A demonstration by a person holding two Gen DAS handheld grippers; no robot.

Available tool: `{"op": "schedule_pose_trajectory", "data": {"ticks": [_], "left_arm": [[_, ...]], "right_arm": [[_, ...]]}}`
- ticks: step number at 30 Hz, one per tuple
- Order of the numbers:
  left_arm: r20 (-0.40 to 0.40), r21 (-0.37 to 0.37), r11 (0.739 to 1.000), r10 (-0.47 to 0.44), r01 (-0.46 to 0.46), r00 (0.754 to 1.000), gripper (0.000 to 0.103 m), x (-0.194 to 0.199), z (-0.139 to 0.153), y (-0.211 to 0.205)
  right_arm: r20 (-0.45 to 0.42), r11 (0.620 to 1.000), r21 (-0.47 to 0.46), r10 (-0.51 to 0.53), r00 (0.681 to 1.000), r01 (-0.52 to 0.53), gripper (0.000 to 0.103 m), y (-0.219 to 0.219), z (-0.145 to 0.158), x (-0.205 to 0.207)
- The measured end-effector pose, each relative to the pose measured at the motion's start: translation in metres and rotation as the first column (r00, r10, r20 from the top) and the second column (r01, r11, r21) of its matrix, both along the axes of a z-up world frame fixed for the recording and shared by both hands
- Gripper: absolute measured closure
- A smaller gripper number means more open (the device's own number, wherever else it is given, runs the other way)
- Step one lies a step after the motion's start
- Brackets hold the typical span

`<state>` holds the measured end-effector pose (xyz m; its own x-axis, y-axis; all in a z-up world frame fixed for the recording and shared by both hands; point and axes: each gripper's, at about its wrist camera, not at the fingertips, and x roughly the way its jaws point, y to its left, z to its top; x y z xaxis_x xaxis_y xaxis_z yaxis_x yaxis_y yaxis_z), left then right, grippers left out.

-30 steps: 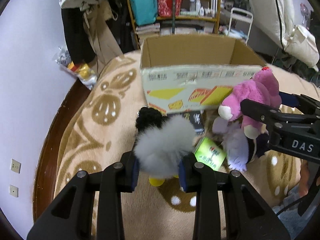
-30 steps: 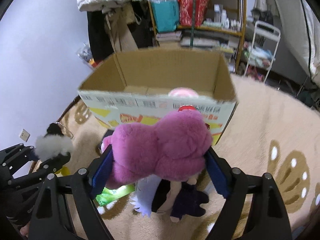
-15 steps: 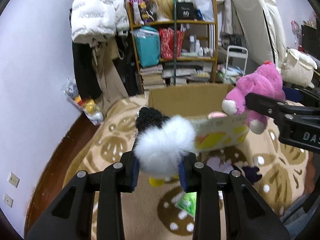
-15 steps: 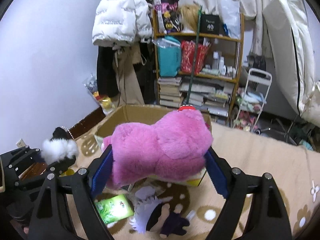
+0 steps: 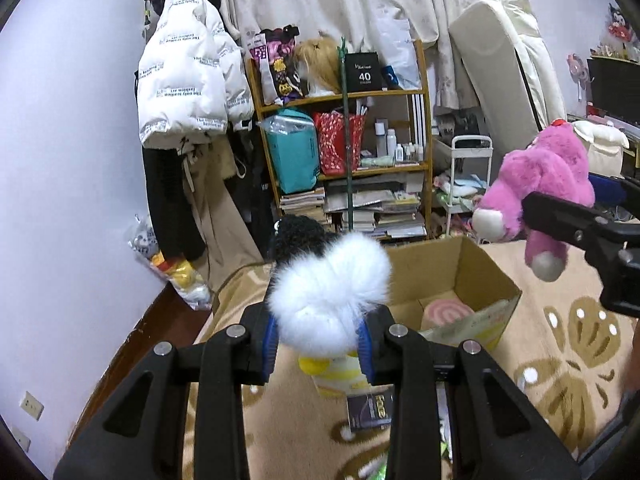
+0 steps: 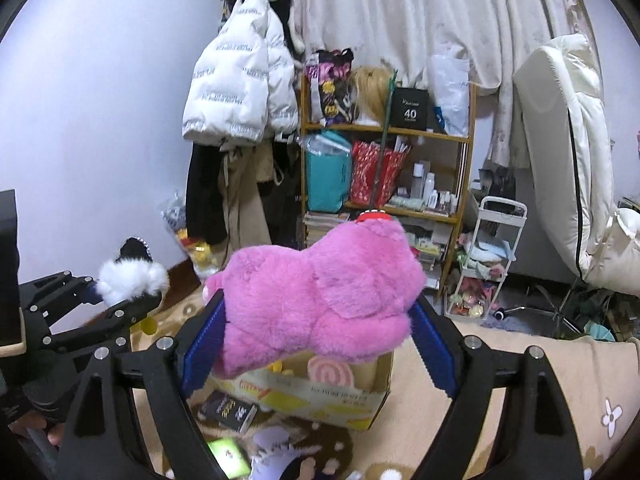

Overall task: Organize soft objects
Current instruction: 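Lift the pompom and pink bear and carry both over the box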

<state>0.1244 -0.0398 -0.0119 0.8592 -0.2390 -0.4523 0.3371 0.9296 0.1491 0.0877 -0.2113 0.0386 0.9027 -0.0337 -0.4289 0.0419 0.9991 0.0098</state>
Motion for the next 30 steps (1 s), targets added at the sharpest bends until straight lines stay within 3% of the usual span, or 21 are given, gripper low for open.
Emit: {"op": "schedule_pose_trajectory", "data": {"ticks": [11, 22, 30], "left_arm": [[0.087, 0.007, 1.0, 0.007, -0.008, 0.996, 0.072, 0.023, 0.012, -0.012], [0.018, 0.008, 1.0, -0.007, 0.007, 1.0, 0.071, 0.042, -0.012, -0.026], [-0.053, 0.061, 0.998, -0.03, 0.033, 0.998, 0.071, 0.052, -0.041, -0.041]], "right_arm": [[0.025, 0.999, -0.032, 0.007, 1.0, -0.007, 0.013, -0.005, 0.003, 0.023], [-0.039, 1.0, -0.008, -0.016, 0.999, 0.015, 0.013, -0.024, -0.026, 0.05], [-0.1, 0.997, 0.06, -0.032, 0.995, 0.038, 0.013, -0.043, -0.052, 0.067]]}}
